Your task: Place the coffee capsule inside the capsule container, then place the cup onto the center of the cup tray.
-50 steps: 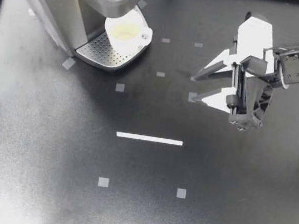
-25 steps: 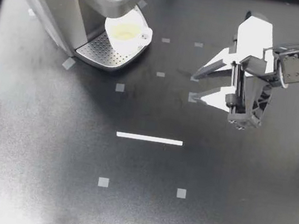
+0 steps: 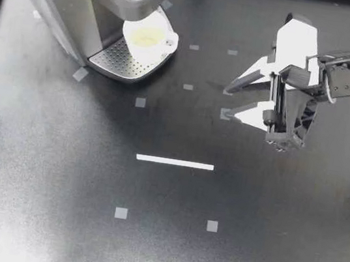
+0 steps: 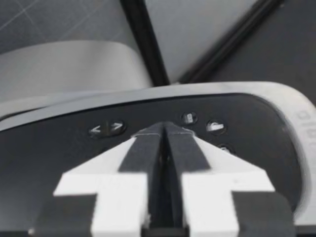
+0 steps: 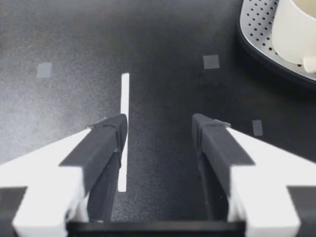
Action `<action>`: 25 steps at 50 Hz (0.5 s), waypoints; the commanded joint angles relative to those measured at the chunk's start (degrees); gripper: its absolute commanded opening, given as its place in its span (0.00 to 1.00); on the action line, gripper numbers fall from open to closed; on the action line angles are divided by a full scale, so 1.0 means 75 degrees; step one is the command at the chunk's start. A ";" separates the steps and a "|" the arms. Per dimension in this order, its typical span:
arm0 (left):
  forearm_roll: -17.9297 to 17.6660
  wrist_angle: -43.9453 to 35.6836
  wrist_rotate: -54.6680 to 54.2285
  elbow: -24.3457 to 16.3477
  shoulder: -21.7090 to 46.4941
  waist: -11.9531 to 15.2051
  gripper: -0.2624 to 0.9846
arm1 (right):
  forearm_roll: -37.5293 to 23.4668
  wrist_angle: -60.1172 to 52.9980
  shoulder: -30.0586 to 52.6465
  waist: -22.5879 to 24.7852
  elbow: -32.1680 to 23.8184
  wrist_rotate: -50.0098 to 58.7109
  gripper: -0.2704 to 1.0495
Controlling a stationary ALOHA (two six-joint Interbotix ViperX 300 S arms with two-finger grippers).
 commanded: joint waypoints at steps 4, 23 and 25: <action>0.0047 -0.0703 0.0047 -0.0152 -0.0199 -0.0023 0.30 | 0.0047 -0.0035 -0.0059 0.0023 -0.0070 0.0000 0.61; 0.0047 -0.0328 0.0187 -0.0328 0.0187 -0.0352 0.29 | 0.0059 -0.0059 -0.0047 0.0035 -0.0023 -0.0023 0.61; 0.0047 -0.0211 0.0281 -0.0387 0.0223 -0.0398 0.29 | 0.0059 -0.0070 -0.0047 0.0035 -0.0023 -0.0035 0.61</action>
